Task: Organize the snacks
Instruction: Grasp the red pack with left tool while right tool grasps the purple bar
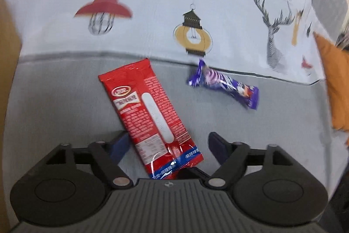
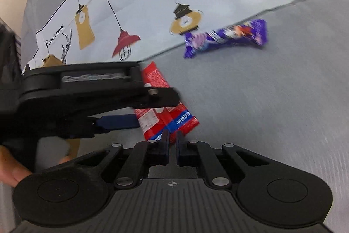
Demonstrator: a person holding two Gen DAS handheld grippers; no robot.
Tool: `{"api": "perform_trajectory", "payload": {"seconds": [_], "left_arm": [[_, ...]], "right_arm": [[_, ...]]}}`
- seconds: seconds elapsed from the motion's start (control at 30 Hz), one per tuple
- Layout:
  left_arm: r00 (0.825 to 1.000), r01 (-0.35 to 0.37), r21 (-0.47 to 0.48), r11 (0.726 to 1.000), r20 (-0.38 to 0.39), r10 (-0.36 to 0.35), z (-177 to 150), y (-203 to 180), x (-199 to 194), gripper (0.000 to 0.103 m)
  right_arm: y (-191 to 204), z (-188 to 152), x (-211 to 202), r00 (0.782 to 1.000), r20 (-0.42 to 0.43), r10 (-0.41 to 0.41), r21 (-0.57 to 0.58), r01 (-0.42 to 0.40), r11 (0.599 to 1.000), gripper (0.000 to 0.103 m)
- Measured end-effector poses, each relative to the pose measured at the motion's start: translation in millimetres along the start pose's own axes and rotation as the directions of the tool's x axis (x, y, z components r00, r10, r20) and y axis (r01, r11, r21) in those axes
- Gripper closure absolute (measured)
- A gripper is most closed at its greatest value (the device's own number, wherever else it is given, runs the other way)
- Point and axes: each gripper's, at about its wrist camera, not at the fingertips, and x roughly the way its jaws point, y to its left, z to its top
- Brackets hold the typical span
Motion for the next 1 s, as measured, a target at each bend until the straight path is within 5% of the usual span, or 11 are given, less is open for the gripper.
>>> {"api": "perform_trajectory", "payload": {"seconds": [0.13, 0.23, 0.33, 0.4, 0.6, 0.73, 0.77, 0.8, 0.83, 1.0], "left_arm": [[0.996, -0.088, 0.093, 0.992, 0.038, 0.084, 17.5, -2.9, 13.6, 0.017], [0.992, -0.119, 0.105, 0.987, 0.053, 0.114, 28.8, 2.7, 17.7, 0.017], [0.987, -0.148, 0.148, 0.978, 0.077, 0.138, 32.8, 5.6, 19.6, 0.023], [0.986, -0.155, 0.176, 0.972, 0.087, 0.141, 31.3, 5.1, 19.6, 0.027], [0.987, -0.155, 0.195, 0.969, 0.082, 0.141, 25.6, 10.2, 9.0, 0.044], [0.988, -0.149, 0.199, 0.969, 0.068, 0.138, 19.7, 15.1, 4.0, 0.045], [0.988, -0.15, 0.2, 0.968, 0.066, 0.139, 18.8, 15.4, 3.5, 0.045], [0.988, -0.149, 0.197, 0.969, 0.063, 0.139, 18.3, 16.2, 2.4, 0.045], [0.989, -0.148, 0.194, 0.97, 0.059, 0.139, 18.0, 15.6, 1.8, 0.045], [0.995, -0.099, 0.187, 0.977, 0.047, 0.091, 13.6, 14.9, -17.4, 0.053]], "right_arm": [[-0.5, 24.5, 12.7, 1.0, -0.02, -0.011, -0.056, 0.009, 0.998, 0.096], [-22.2, 40.0, 5.4, 0.998, 0.023, -0.065, 0.016, 0.065, 0.998, 0.091], [-40.8, 52.7, -4.2, 0.986, 0.098, -0.137, 0.052, 0.133, 0.99, 0.06], [-44.9, 62.8, -6.9, 0.973, 0.152, -0.171, 0.032, 0.168, 0.985, 0.027], [-66.8, 83.8, 15.1, 0.982, 0.171, -0.084, 0.133, 0.061, 0.989, 0.016], [-61.2, 93.8, 30.8, 0.977, 0.193, -0.095, 0.117, 0.073, 0.99, 0.023], [-55.8, 96.1, 34.4, 0.973, 0.193, -0.13, 0.083, 0.116, 0.99, 0.045], [-49.2, 98.3, 37.5, 0.965, 0.195, -0.178, 0.046, 0.172, 0.984, 0.079], [-45.8, 99.2, 39.8, 0.958, 0.196, -0.208, 0.023, 0.208, 0.978, 0.082], [-50.5, 97.4, 31.2, 0.966, 0.216, -0.144, 0.088, 0.128, 0.988, 0.089]]}}
